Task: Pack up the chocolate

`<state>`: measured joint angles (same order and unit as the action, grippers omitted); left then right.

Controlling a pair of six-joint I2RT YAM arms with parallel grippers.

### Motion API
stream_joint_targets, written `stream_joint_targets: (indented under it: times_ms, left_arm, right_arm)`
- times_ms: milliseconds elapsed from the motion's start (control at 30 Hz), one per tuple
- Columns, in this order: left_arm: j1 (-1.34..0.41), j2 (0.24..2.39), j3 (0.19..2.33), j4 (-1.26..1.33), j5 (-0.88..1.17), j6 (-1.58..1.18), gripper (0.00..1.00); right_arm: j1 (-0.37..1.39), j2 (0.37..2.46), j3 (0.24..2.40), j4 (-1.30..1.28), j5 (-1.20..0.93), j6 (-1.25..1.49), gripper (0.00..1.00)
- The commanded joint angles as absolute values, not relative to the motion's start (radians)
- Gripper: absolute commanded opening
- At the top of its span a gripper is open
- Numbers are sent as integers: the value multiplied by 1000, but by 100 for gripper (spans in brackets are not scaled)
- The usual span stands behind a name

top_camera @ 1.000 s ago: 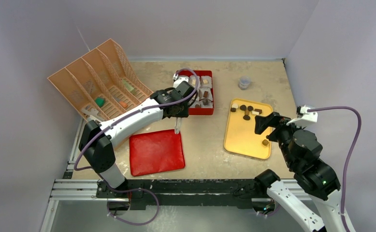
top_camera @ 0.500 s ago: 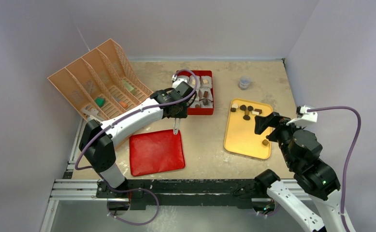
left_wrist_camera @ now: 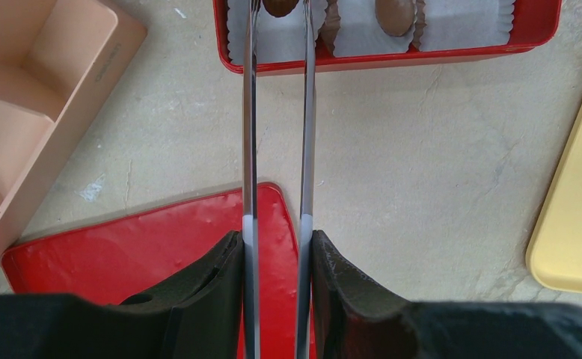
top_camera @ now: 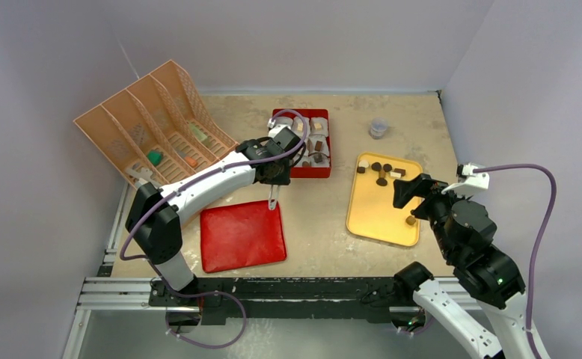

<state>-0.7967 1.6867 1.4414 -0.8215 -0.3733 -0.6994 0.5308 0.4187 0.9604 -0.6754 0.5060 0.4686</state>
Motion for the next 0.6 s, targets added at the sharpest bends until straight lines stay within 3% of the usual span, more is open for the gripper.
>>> stream_joint_targets:
  times_ms: [0, 567]
  left_arm:
    - [-788, 1683, 1443, -818, -391, -724, 25]
    - [-787, 1690, 1457, -825, -387, -721, 31]
  right_arm:
    - [532, 425, 963, -638, 517, 469, 99]
    - [532, 430, 966, -628, 512, 468, 99]
